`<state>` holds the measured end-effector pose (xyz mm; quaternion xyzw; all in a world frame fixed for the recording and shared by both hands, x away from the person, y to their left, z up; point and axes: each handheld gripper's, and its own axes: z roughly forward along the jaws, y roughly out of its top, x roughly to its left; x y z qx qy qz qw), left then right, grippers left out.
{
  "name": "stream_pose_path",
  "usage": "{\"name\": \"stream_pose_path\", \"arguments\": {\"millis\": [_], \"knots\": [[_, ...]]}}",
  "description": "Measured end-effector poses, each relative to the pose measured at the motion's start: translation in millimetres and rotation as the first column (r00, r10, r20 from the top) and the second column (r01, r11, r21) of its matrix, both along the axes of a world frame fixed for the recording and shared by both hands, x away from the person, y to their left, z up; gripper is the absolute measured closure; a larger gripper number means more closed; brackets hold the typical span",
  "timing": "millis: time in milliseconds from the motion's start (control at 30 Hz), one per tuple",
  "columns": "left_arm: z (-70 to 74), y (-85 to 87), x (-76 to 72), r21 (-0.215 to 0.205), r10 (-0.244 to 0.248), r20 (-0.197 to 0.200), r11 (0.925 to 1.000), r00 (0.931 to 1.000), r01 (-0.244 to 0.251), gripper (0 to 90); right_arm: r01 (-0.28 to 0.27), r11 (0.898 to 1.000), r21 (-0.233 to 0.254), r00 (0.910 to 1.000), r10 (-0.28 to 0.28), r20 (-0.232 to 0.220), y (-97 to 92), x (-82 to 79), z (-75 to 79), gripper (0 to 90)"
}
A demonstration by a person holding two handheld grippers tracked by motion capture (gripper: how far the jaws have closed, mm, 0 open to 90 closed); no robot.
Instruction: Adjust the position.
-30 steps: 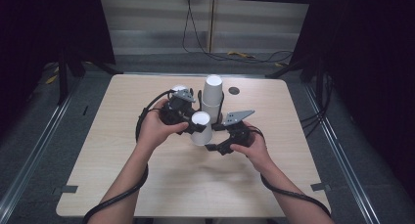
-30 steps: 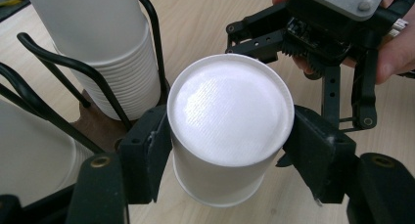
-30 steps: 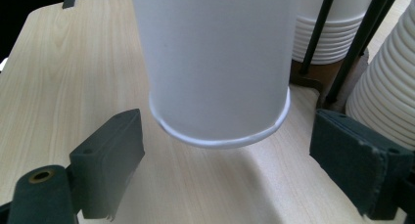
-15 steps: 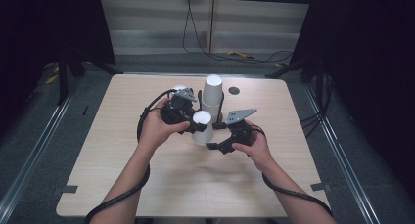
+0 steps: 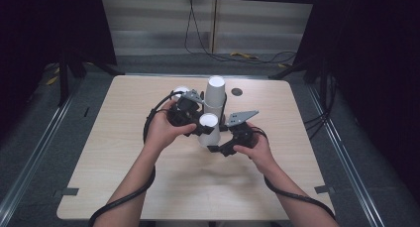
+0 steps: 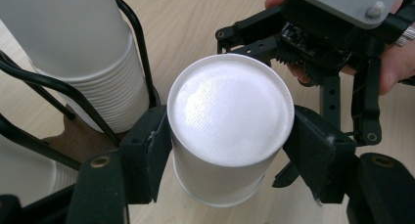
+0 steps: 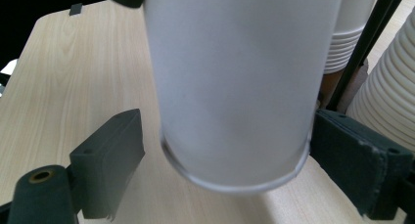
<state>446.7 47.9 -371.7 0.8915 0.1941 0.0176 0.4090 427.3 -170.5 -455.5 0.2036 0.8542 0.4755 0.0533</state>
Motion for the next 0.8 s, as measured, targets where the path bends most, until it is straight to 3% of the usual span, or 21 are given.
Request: {"name": "stream_pose_path", "arguments": {"millis": [400,600,800], "knots": [[-4.9,-2.8,-2.0,-0.013,-0.017,-0.013,0.9998,0.9998,0.017,35.4,0.006,1.0,0.007,0.9999,-0.006,-0.015,4.8,4.0,-7.1,12.3],[-7.0,-1.5,-2.5,-0.023,-0.018,-0.02,0.9996,0.9996,0.018,35.4,0.005,0.999,0.038,0.9994,-0.004,-0.034,4.9,4.8,-9.1,15.3],[-7.5,-1.3,-2.1,-0.037,-0.016,-0.022,0.9992,0.9996,0.016,35.2,0.01,0.999,0.038,0.9995,-0.009,-0.029,4.3,4.7,-8.0,18.5]]}}
